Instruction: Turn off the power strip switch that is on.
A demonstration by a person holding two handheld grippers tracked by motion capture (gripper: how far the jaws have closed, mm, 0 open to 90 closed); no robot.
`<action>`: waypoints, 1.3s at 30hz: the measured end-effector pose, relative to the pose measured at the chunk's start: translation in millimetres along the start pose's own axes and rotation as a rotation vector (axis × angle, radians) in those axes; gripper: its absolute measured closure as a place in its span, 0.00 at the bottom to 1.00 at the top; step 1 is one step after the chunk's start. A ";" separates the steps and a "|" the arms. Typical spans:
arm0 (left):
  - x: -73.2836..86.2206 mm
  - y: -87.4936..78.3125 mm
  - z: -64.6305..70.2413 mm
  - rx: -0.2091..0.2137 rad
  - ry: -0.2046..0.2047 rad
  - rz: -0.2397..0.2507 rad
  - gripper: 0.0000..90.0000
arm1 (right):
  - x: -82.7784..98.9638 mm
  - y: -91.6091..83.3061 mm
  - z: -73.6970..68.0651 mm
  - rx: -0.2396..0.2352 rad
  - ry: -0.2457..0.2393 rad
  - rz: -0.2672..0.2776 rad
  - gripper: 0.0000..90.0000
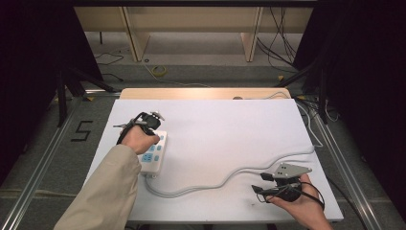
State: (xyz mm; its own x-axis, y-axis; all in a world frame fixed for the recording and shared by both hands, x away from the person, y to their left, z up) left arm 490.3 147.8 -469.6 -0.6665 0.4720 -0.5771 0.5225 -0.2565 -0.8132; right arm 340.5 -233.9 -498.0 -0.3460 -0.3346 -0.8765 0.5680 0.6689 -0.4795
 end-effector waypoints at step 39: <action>-13.5 7.6 -2.7 -0.019 0.010 -0.015 1.00 | 0.0 0.8 0.2 0.001 0.000 0.001 0.48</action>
State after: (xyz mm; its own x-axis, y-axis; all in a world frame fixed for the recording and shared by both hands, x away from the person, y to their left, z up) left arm 504.7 141.7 -467.9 -0.6689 0.4843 -0.5639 0.5226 -0.2330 -0.8201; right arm 341.1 -233.6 -498.4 -0.3458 -0.3341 -0.8768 0.5691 0.6682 -0.4791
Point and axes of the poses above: each handheld gripper's, and its own axes: y roughly forward along the jaws, x roughly out of its underside, z roughly to its right, the point moved 6 cm from there along y, roughly forward along the jaws, and after that the axes turned 13 degrees about z, right-handed, at the moved point
